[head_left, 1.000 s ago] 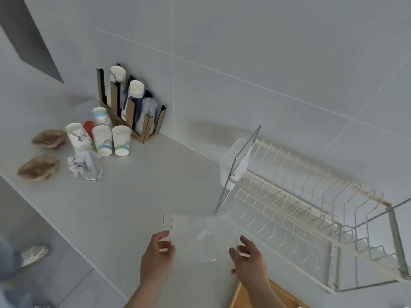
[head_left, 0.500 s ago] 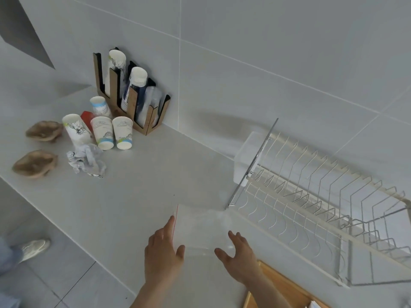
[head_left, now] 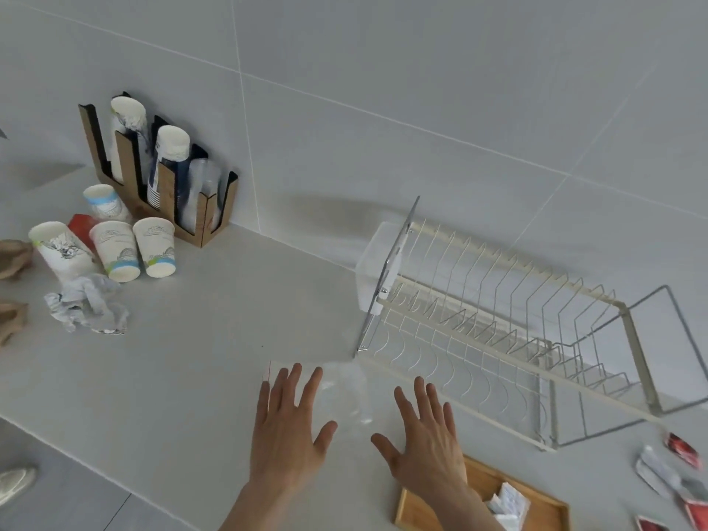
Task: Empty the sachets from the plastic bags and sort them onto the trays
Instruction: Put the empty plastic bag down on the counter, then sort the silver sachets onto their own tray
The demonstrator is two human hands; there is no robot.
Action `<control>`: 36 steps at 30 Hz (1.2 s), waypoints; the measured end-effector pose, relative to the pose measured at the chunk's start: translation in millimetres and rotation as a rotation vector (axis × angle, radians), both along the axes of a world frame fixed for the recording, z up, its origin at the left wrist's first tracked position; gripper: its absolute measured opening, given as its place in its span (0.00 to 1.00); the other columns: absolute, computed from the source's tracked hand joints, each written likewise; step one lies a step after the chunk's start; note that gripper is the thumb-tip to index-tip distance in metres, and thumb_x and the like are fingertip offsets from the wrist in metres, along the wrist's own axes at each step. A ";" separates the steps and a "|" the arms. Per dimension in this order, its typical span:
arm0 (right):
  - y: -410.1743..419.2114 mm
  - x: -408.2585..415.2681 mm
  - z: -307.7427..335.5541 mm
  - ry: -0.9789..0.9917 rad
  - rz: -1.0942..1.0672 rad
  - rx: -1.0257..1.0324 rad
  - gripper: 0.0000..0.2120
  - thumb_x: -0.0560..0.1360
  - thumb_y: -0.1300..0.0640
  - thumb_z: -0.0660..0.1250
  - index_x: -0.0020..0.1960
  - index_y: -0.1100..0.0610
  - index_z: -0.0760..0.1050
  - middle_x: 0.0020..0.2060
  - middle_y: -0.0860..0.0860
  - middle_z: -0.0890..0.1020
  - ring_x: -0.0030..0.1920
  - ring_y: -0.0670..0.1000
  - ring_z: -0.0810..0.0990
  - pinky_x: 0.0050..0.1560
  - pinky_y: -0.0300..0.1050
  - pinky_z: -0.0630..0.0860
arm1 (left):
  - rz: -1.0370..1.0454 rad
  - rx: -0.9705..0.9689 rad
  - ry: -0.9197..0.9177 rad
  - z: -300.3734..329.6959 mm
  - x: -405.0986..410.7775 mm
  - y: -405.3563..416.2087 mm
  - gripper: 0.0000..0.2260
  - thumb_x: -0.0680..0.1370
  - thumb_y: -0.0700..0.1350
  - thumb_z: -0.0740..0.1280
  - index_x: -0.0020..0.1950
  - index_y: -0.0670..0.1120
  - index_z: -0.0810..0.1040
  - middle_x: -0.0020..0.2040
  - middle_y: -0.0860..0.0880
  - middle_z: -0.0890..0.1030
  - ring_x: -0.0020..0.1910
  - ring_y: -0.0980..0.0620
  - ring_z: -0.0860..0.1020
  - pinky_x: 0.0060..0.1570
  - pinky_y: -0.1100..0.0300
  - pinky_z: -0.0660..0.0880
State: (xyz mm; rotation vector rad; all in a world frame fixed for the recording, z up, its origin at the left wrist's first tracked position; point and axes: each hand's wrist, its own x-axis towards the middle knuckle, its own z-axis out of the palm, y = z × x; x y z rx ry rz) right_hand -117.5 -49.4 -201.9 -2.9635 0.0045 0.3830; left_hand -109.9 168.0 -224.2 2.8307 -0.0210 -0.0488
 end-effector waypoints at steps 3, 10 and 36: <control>-20.4 -8.6 0.8 -0.039 -0.066 0.027 0.45 0.70 0.25 0.45 0.82 0.45 0.50 0.83 0.53 0.42 0.82 0.56 0.39 0.81 0.56 0.42 | -0.078 0.001 0.044 3.3 1.8 -19.2 0.37 0.72 0.64 0.66 0.78 0.54 0.62 0.77 0.46 0.68 0.77 0.43 0.65 0.75 0.52 0.39; -81.1 -42.4 8.3 -0.012 -0.241 0.044 0.40 0.77 0.32 0.57 0.82 0.45 0.48 0.82 0.52 0.40 0.82 0.55 0.38 0.79 0.51 0.39 | -0.264 0.007 -0.004 3.6 0.9 -84.7 0.36 0.74 0.65 0.62 0.79 0.57 0.56 0.80 0.47 0.61 0.80 0.44 0.58 0.79 0.49 0.41; -422.9 -190.7 -2.5 0.019 -0.812 0.202 0.34 0.80 0.37 0.57 0.81 0.47 0.52 0.83 0.53 0.50 0.82 0.56 0.50 0.80 0.52 0.55 | -0.795 -0.024 0.202 30.1 -66.9 -462.5 0.34 0.79 0.60 0.60 0.80 0.59 0.45 0.82 0.54 0.50 0.81 0.49 0.49 0.79 0.51 0.46</control>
